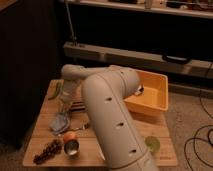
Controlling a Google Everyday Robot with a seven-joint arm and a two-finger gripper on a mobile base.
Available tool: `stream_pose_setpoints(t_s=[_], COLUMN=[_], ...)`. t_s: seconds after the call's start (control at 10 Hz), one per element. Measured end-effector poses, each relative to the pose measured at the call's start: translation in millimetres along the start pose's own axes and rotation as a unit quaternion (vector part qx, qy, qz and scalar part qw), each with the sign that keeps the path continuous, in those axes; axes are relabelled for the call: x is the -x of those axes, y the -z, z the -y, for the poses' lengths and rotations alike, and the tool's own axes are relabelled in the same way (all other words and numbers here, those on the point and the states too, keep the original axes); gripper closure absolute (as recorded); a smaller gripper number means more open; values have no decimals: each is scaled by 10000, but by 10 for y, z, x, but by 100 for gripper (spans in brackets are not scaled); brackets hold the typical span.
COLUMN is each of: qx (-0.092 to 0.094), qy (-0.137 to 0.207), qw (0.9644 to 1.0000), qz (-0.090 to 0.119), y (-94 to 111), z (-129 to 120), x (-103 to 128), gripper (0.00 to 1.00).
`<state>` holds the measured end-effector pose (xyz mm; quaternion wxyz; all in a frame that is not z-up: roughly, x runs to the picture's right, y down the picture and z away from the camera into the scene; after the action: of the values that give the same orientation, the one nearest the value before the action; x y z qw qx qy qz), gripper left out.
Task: Wipe table surface with towel
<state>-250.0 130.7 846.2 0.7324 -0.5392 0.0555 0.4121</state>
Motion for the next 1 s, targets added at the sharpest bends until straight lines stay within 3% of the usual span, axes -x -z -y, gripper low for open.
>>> stream_pose_setpoints(t_s=[0.3, 0.5, 0.8, 1.0], qx=[-62, -61, -4, 60], qy=[321, 553, 948, 1206], qw=[9991, 9978, 9945, 9915], qz=[-273, -354, -443, -494], y=[-64, -142, -327, -490], z=[-243, -416, -805, -1159], x=[-516, -599, -446, -134], gripper=[100, 100, 100, 100])
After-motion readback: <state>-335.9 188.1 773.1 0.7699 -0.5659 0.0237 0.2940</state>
